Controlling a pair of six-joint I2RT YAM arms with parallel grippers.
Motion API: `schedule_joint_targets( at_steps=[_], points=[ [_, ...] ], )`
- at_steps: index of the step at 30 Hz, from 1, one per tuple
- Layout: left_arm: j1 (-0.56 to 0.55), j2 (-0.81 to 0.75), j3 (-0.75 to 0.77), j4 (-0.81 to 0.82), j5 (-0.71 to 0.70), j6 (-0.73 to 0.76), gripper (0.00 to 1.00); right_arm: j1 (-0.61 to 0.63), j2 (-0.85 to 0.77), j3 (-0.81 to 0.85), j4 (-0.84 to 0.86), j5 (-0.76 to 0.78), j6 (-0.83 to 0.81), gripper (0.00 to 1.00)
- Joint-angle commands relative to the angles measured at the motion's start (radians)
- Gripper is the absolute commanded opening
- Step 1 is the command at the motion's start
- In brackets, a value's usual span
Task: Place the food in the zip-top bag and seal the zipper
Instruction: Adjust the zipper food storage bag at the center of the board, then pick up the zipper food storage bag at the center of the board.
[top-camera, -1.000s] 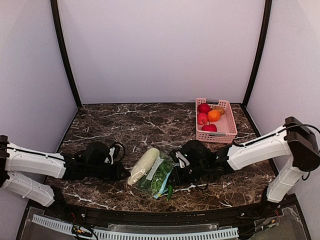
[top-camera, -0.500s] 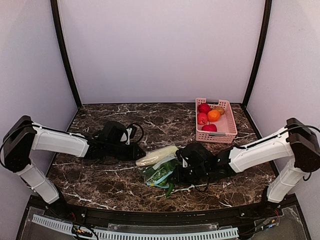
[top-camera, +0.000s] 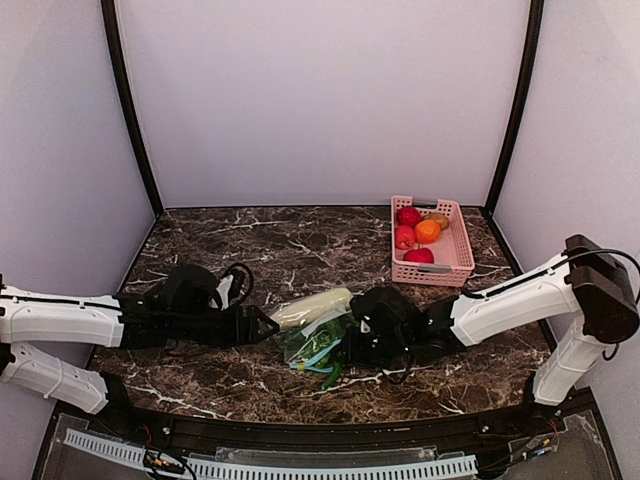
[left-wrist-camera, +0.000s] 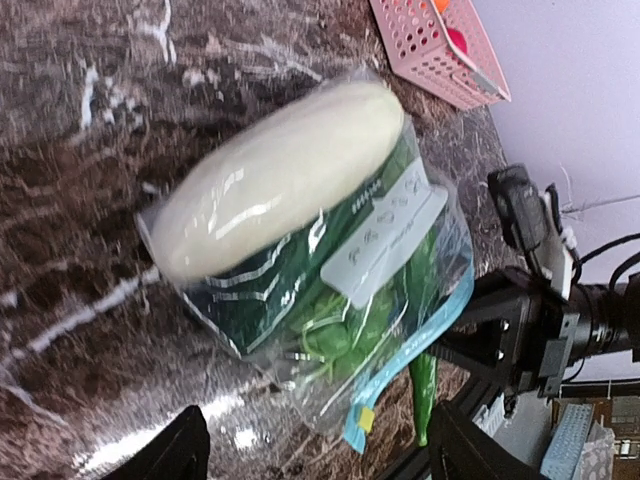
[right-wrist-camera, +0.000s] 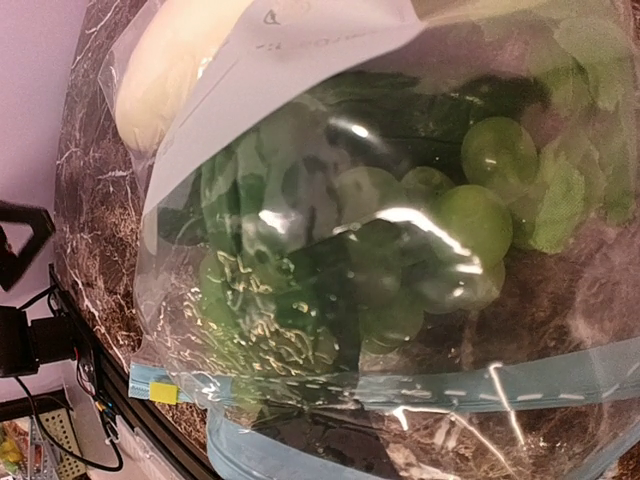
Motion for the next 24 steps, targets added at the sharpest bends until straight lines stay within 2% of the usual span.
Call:
schedule_joint_targets(
  at_steps=[1,8,20,21,24],
  points=[
    [-0.094,-0.033,-0.126,0.133,-0.020,-0.210,0.73,0.020,0.025,0.015,-0.016,0.040,0.026,0.00],
    [-0.157,0.072,-0.170,0.385,0.002,-0.302,0.60,0.035,0.028,0.020,-0.018,0.060,0.039,0.00],
    [-0.188,0.220,-0.163,0.507,0.032,-0.342,0.44,0.037,0.019,0.025,-0.032,0.085,0.038,0.00],
    [-0.189,0.230,-0.161,0.513,0.032,-0.344,0.40,0.037,0.020,0.025,-0.032,0.086,0.038,0.00],
    [-0.192,0.249,-0.154,0.521,0.037,-0.349,0.35,0.037,0.021,0.028,-0.032,0.086,0.039,0.00]
  ],
)
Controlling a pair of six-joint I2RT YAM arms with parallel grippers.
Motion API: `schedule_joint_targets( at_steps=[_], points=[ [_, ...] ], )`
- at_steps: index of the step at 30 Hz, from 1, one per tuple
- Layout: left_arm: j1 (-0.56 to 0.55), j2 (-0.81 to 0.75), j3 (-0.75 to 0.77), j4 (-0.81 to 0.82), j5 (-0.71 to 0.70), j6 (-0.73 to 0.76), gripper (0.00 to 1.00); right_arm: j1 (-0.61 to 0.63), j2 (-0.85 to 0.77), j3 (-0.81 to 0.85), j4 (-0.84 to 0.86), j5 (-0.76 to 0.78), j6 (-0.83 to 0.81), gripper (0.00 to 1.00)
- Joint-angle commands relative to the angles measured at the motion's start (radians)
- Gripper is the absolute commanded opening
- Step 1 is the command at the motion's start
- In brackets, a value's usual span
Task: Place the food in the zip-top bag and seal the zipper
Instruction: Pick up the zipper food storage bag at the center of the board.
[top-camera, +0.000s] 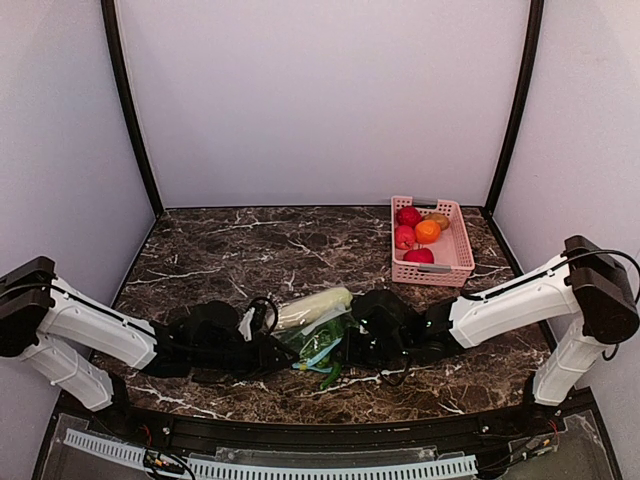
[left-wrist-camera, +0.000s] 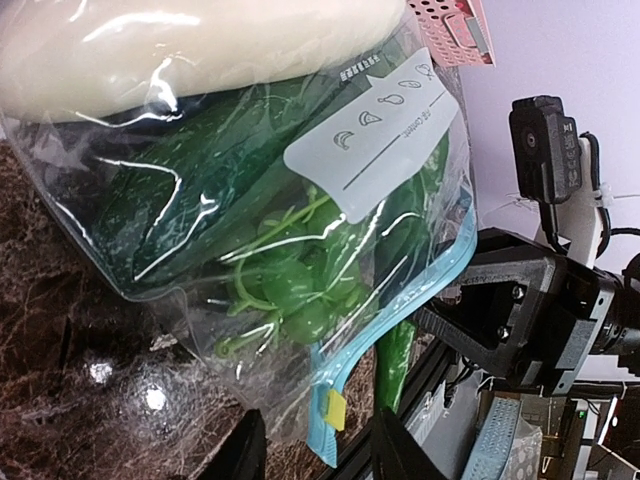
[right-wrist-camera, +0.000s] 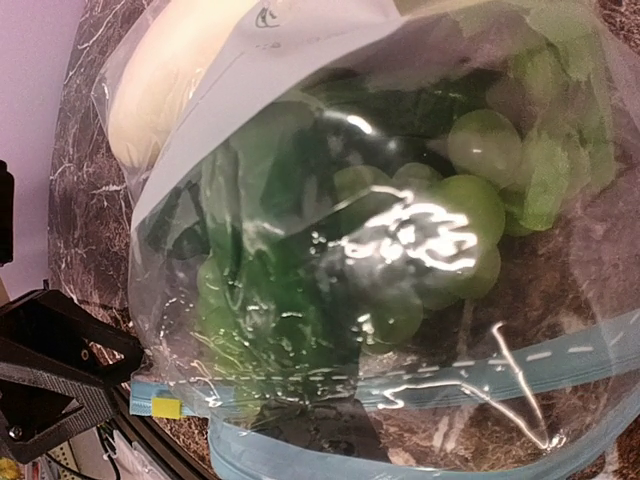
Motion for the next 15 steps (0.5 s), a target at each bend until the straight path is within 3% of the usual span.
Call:
schedule_joint_targets(
  at_steps=[1,15],
  points=[
    [-0.009,0.026,0.007,0.046,0.012,-0.012,0.34,0.012,0.017,0.017,-0.019,0.021,0.009,0.00],
    [-0.026,0.065,0.005,0.050,0.024,-0.030,0.31,0.012,0.020,0.021,-0.019,0.033,0.012,0.00]
  ],
)
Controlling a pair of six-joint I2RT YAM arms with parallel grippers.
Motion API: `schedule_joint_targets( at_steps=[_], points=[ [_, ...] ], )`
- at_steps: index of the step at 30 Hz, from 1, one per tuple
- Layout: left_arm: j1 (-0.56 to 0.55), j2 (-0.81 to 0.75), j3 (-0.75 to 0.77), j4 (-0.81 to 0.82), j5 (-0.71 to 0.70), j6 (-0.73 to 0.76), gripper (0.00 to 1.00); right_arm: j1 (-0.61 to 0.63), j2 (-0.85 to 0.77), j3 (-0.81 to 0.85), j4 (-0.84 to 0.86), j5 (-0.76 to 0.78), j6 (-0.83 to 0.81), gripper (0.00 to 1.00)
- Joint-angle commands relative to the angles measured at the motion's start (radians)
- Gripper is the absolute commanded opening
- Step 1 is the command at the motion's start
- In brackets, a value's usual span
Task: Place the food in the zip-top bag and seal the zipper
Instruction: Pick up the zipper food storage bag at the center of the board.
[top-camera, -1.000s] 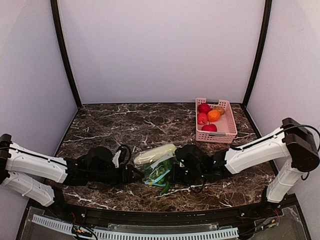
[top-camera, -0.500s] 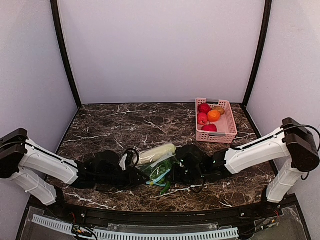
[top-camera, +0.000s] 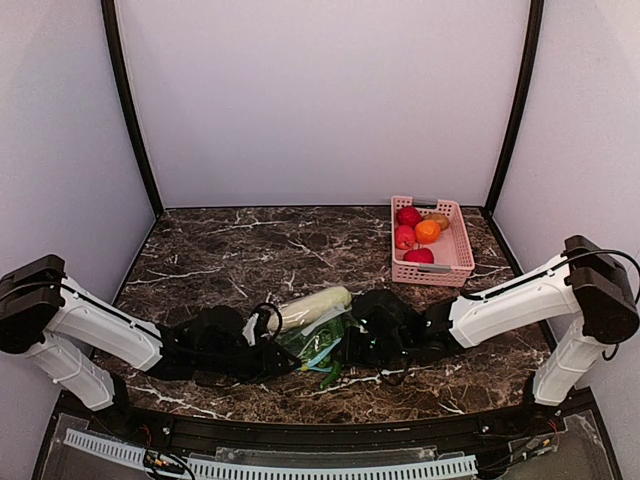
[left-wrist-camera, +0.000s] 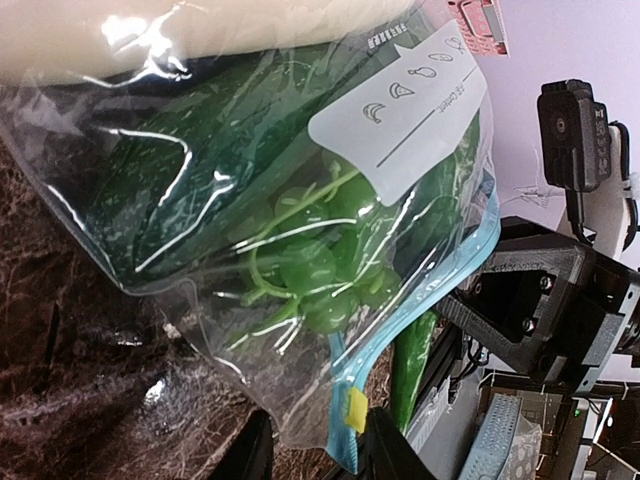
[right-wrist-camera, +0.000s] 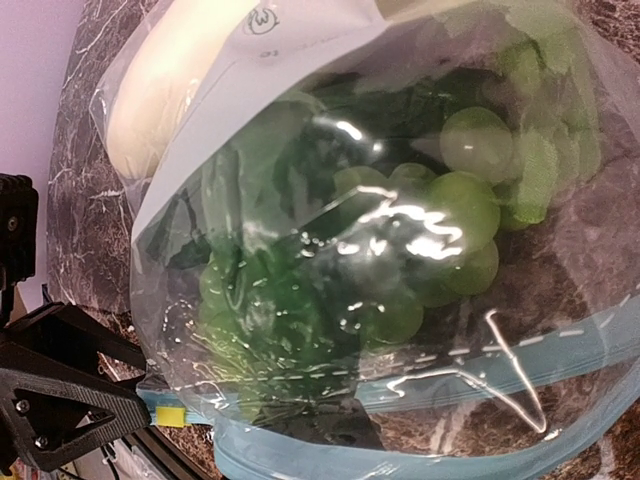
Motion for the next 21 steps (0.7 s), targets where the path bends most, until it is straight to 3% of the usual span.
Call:
schedule_joint_targets(
  at_steps=[1,13,21],
  points=[
    [-0.014,0.011,0.004,0.016,0.014,-0.012,0.29,0.013,0.021,0.018,-0.015,0.020,0.010,0.00],
    [-0.023,0.031,-0.001,0.123,0.007,-0.051,0.03,0.012,0.016,0.016,-0.048,0.046,0.018,0.00],
    [-0.031,-0.014,-0.010,0.114,0.010,-0.059,0.01,-0.008,-0.011,0.016,-0.108,0.128,0.079,0.00]
  ],
)
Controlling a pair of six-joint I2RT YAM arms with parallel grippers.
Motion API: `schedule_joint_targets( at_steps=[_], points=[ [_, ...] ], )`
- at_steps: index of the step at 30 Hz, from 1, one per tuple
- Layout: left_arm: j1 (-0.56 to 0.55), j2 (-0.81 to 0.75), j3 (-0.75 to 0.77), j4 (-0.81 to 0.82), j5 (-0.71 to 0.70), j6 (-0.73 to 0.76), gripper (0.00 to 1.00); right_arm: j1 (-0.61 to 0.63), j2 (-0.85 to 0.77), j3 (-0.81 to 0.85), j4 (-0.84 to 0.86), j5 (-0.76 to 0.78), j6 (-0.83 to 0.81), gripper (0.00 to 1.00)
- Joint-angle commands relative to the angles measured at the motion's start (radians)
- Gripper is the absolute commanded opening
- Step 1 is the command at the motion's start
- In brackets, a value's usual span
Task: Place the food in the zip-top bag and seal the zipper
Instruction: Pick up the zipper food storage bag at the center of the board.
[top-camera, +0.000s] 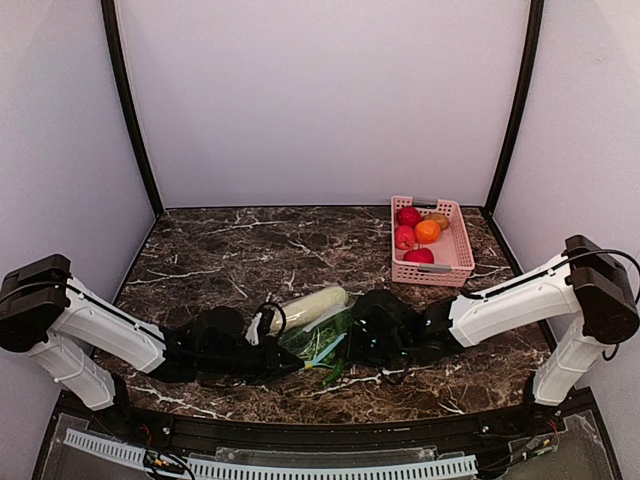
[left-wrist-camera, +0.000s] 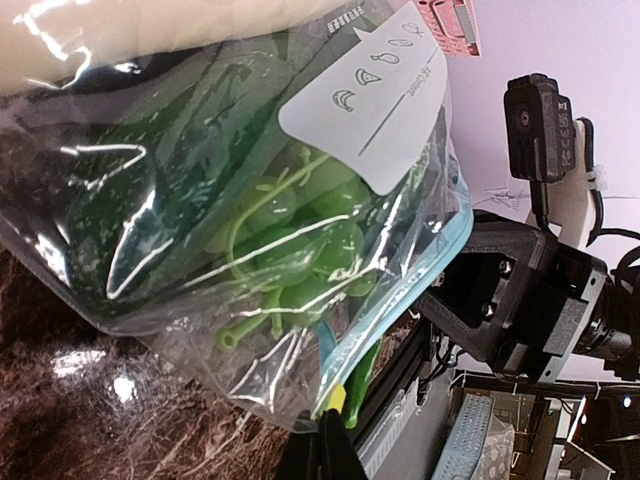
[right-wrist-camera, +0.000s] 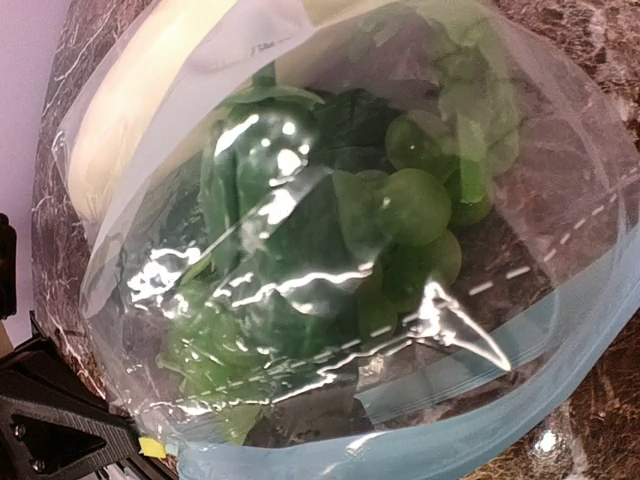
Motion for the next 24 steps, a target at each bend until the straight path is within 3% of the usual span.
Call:
schedule_joint_targets(
  at_steps=[1,16,24],
  points=[
    [-0.011,-0.056,-0.010,0.010,0.005,0.002,0.01,-0.015,-0.013,0.008,-0.067,0.072,0.060,0.00],
    [-0.020,-0.125,-0.034,-0.079,0.009,0.017,0.01,-0.095,0.012,0.034,0.000,0.027,0.105,0.00],
    [-0.023,-0.139,-0.032,-0.008,-0.038,-0.010,0.01,-0.095,-0.003,0.007,0.019,-0.053,0.067,0.20]
  ],
)
